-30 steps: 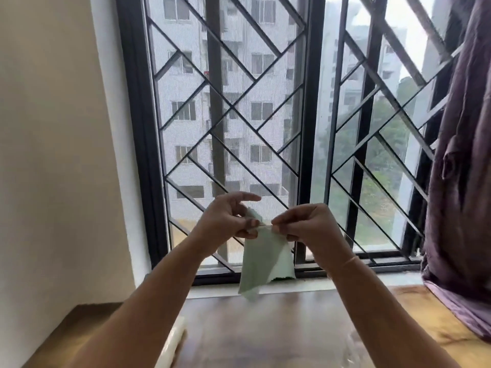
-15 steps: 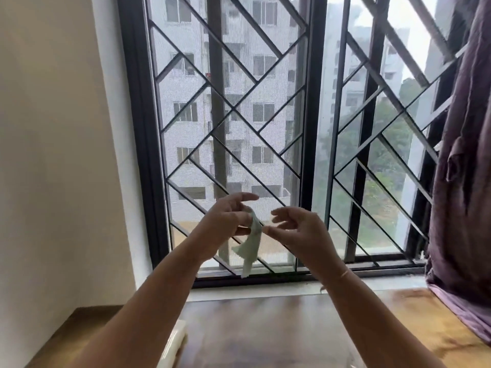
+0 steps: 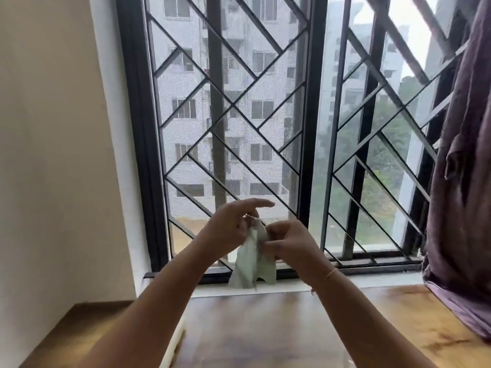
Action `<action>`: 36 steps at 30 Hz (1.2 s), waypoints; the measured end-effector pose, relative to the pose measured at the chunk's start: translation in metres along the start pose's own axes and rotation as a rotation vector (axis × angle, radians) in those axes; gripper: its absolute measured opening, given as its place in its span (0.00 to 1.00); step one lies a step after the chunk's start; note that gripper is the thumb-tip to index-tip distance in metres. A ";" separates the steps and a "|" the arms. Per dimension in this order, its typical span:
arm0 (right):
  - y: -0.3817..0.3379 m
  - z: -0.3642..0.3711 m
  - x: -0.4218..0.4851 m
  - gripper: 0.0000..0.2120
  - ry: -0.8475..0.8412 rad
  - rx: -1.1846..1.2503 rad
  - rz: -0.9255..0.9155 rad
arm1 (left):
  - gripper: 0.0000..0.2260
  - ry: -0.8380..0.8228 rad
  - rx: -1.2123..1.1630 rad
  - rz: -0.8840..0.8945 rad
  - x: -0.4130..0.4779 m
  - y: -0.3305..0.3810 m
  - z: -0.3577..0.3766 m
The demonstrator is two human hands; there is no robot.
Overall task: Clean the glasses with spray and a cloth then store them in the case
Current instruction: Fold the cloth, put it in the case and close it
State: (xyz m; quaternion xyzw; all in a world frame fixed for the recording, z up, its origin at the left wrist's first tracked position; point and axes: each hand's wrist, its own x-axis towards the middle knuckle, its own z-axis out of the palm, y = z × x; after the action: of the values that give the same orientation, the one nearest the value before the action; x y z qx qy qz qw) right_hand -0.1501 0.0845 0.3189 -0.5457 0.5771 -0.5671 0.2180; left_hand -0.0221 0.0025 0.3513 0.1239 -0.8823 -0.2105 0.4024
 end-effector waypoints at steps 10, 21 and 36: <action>0.037 -0.020 0.011 0.10 0.191 -0.404 0.003 | 0.23 0.111 0.104 -0.087 0.001 -0.025 -0.018; 0.023 -0.030 0.011 0.07 -0.073 0.691 0.320 | 0.15 0.409 -0.435 -0.547 -0.007 -0.071 0.004; 0.081 -0.016 0.012 0.06 0.011 0.786 0.753 | 0.10 0.216 -0.670 -0.950 -0.044 -0.113 0.036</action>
State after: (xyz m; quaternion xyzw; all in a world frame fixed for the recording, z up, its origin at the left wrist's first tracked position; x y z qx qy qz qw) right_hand -0.1991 0.0615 0.2553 -0.1756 0.4785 -0.6257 0.5905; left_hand -0.0158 -0.0702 0.2478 0.3923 -0.5695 -0.6212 0.3686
